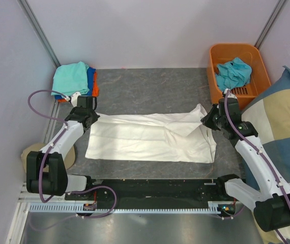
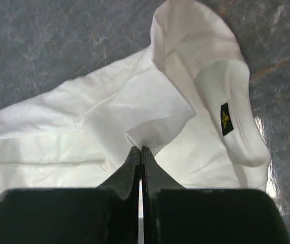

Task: Fold and stack the t-shirts
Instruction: Fold the tshirt

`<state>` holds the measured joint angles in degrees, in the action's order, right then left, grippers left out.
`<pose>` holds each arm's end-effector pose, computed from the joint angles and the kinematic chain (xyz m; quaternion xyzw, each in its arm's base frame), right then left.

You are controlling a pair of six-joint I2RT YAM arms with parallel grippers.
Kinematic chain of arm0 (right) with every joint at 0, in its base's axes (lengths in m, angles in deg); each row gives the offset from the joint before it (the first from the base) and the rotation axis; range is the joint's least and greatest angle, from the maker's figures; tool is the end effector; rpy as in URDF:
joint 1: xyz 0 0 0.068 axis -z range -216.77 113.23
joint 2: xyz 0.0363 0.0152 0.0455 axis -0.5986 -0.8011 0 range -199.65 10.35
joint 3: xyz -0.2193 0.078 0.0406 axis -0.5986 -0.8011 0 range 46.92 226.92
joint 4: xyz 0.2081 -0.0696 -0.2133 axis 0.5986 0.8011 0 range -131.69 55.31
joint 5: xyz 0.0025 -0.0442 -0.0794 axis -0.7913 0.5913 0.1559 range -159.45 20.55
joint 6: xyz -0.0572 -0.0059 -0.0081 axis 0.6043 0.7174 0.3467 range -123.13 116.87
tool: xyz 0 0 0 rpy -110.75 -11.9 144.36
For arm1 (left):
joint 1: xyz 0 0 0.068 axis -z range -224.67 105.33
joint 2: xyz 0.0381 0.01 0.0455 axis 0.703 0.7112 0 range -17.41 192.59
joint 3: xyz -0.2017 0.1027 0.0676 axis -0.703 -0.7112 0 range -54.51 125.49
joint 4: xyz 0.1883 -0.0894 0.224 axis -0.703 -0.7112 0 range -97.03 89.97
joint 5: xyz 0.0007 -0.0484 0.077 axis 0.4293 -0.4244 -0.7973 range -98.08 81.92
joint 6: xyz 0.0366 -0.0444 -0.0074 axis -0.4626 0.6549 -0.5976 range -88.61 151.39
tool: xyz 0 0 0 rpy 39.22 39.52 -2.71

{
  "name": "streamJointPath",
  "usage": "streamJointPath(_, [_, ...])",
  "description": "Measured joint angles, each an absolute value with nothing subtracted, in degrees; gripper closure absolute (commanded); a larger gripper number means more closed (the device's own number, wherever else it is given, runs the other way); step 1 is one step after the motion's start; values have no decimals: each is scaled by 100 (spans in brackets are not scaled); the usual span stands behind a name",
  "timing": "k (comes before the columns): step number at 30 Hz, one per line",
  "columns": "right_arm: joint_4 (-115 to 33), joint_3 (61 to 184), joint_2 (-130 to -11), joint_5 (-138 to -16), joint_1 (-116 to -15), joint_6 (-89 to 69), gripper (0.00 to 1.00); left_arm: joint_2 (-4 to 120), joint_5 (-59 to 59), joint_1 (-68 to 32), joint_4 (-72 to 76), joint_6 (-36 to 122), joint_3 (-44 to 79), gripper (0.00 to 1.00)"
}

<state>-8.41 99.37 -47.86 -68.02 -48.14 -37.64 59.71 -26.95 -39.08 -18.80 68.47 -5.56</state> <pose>0.2818 0.0556 0.2631 0.1863 0.8833 0.1572 0.4005 0.3326 -0.0190 0.1660 -0.3069 0.8669 0.0104 0.3927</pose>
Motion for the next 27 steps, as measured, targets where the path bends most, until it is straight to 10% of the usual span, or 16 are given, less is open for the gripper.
streamJointPath(27, [378, 9568, -3674, -6922, -5276, -4137, 100, 5777, -2601, -3908, -2013, 6978, -1153, 98])
